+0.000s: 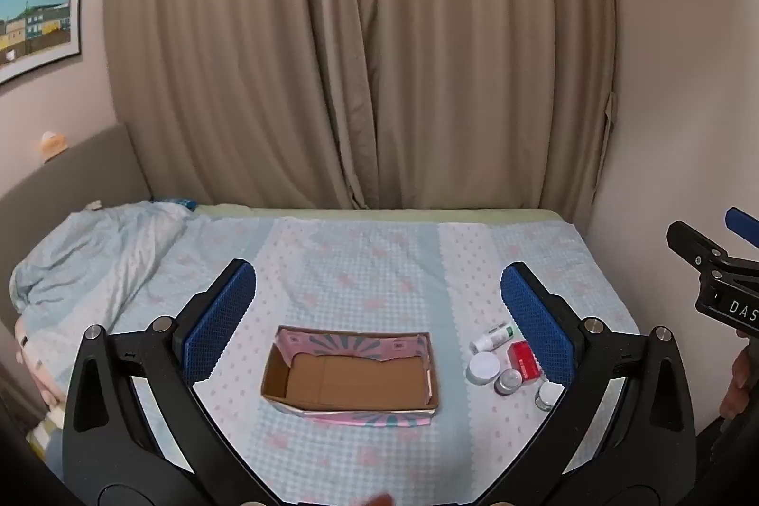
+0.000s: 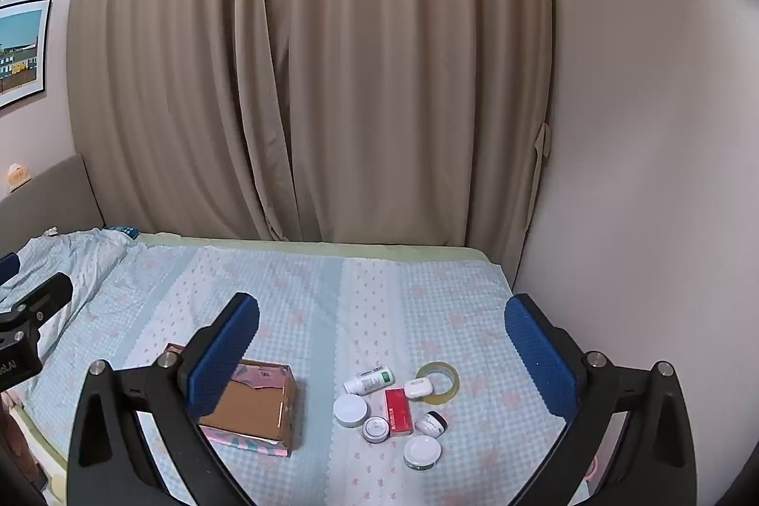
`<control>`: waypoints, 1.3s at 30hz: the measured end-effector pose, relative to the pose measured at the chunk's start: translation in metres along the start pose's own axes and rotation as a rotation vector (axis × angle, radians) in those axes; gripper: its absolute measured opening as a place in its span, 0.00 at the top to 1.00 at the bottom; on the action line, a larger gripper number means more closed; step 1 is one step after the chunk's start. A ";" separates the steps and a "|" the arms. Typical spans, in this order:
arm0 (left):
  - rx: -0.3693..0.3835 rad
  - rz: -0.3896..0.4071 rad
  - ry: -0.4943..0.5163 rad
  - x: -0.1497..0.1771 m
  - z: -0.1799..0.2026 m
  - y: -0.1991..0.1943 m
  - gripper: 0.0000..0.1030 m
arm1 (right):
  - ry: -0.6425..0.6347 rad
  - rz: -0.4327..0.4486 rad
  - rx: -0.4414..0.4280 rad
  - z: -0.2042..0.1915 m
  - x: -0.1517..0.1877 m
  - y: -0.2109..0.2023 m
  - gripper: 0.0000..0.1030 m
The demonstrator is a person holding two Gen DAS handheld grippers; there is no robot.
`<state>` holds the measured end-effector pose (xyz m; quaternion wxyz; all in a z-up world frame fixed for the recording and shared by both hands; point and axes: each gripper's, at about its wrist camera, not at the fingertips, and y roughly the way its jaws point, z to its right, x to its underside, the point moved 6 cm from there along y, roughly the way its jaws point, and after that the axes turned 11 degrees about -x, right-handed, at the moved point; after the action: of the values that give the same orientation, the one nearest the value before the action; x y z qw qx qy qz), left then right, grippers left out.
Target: Organize rigid objects
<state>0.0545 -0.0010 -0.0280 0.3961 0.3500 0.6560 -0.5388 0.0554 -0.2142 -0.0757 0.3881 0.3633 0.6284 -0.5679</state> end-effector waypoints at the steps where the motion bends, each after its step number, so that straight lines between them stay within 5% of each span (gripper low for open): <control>1: 0.004 -0.009 0.002 0.001 0.001 0.001 0.00 | 0.005 -0.003 0.001 0.001 0.001 0.000 0.00; 39: 0.058 -0.010 0.010 -0.003 0.003 0.013 0.00 | -0.013 0.007 0.038 0.002 0.003 0.011 0.00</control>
<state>0.0679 -0.0014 -0.0318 0.3800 0.3606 0.6437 -0.5579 0.0641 -0.2150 -0.0827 0.3871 0.3693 0.6138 -0.5805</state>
